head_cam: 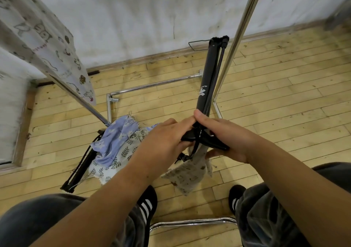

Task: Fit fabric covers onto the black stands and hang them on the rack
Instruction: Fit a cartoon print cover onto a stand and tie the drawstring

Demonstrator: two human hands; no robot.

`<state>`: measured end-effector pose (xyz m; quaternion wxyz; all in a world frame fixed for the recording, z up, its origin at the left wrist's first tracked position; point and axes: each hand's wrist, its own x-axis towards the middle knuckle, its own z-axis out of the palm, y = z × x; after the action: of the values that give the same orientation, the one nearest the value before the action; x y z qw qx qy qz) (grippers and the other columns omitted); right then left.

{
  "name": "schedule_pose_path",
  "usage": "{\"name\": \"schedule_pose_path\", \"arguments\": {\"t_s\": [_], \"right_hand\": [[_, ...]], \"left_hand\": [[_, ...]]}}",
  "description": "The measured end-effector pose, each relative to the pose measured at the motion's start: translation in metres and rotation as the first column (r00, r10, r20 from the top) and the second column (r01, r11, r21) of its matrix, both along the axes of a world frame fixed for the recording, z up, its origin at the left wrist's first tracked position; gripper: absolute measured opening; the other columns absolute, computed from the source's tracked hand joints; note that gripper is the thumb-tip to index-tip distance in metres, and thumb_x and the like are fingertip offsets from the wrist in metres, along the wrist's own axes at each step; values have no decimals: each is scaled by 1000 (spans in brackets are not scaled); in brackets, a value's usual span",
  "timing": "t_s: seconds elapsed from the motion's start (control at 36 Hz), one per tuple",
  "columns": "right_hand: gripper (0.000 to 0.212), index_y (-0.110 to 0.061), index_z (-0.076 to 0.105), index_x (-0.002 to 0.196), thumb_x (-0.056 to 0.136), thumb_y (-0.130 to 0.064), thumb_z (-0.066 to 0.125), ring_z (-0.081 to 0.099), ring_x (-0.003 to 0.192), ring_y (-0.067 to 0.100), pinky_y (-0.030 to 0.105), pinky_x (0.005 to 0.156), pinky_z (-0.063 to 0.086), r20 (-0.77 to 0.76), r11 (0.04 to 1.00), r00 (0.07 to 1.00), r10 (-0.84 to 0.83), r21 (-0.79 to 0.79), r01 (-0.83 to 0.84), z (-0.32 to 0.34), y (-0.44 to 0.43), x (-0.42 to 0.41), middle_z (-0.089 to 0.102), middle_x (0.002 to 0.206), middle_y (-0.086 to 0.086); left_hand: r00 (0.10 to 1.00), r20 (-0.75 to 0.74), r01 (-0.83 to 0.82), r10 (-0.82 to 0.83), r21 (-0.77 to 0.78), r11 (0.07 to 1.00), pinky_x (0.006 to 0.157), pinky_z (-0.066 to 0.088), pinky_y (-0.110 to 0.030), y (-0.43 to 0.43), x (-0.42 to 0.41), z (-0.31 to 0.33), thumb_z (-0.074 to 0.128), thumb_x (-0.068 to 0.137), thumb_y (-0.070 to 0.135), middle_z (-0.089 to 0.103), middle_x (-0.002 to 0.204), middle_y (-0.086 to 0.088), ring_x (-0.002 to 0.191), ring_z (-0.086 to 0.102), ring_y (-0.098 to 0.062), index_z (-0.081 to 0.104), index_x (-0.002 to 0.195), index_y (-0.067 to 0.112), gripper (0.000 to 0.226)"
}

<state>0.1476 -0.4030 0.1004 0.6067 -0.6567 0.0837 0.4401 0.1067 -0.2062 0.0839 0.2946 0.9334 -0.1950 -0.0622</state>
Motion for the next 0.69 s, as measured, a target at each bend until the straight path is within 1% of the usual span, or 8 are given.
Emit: {"name": "schedule_pose_path", "arguments": {"t_s": [0.08, 0.25, 0.36, 0.47, 0.53, 0.58, 0.64, 0.69], "right_hand": [[69, -17, 71, 122, 84, -74, 61, 76, 102, 23, 36, 85, 62, 33, 992, 991, -127, 3, 127, 1, 0, 4, 78, 109, 5], [52, -14, 74, 114, 90, -60, 67, 74, 96, 20, 35, 81, 59, 52, 973, 973, -226, -35, 228, 1, -1, 8, 77, 104, 3], [40, -11, 71, 111, 96, -47, 63, 69, 83, 20, 35, 76, 61, 51, 962, 964, -263, -69, 266, 2, 0, 7, 72, 94, 5], [37, -13, 69, 106, 96, -47, 62, 66, 82, 19, 33, 74, 56, 4, 941, 945, -326, -97, 325, 2, -1, 7, 70, 91, 4], [33, -15, 70, 102, 96, -47, 63, 65, 82, 19, 34, 76, 56, -40, 929, 930, -366, -78, 362, 2, -2, 8, 69, 89, 3], [33, -16, 70, 101, 95, -47, 64, 67, 85, 20, 35, 78, 57, -82, 924, 920, -383, -45, 380, 2, -2, 8, 70, 91, 4], [32, -16, 70, 100, 96, -47, 63, 67, 85, 21, 34, 74, 57, -99, 923, 918, -385, -15, 385, 1, -2, 7, 71, 90, 3], [32, -16, 71, 99, 97, -47, 62, 68, 83, 20, 32, 69, 56, -91, 923, 919, -383, 4, 385, 2, -1, 6, 73, 89, 1]], "left_hand": [[999, 30, 26, -26, 13, 1000, 75, 42, -28, -2, -1, -2, 62, 96, 31, 70, 106, 16, 93, 47, -10, 34, 154, 33, 65], [999, 28, 43, -42, -42, 998, 76, 40, -23, -1, 2, -8, 71, 94, 24, 69, 108, 22, 95, 48, -7, 39, 152, 35, 68], [991, -136, -33, 5, -205, 978, 93, 46, -22, 1, 4, -9, 73, 92, 15, 63, 116, 24, 114, 56, -4, 28, 149, 52, 81], [918, -338, -258, 208, -111, 960, 90, 47, -24, 13, 13, -12, 67, 90, 7, 48, 130, 13, 117, 53, -6, 24, 145, 42, 78], [851, -435, -318, 295, 22, 948, 76, 51, -27, 21, 16, -15, 64, 95, 15, 53, 118, 7, 97, 60, -10, 36, 135, 29, 52], [795, -531, -226, 293, 189, 955, 60, 42, -28, 27, 15, -21, 56, 100, 23, 55, 86, 8, 66, 52, -8, 53, 112, 17, 13], [739, -631, -59, 236, 289, 956, 57, 31, -30, 27, 9, -26, 51, 104, 27, 40, 62, 5, 52, 35, -13, 51, 77, 17, 29], [672, -715, 86, 193, 333, 939, 62, 32, -34, 27, 4, -28, 47, 105, 30, 42, 66, -3, 60, 35, -22, 44, 74, 17, 34]]}}
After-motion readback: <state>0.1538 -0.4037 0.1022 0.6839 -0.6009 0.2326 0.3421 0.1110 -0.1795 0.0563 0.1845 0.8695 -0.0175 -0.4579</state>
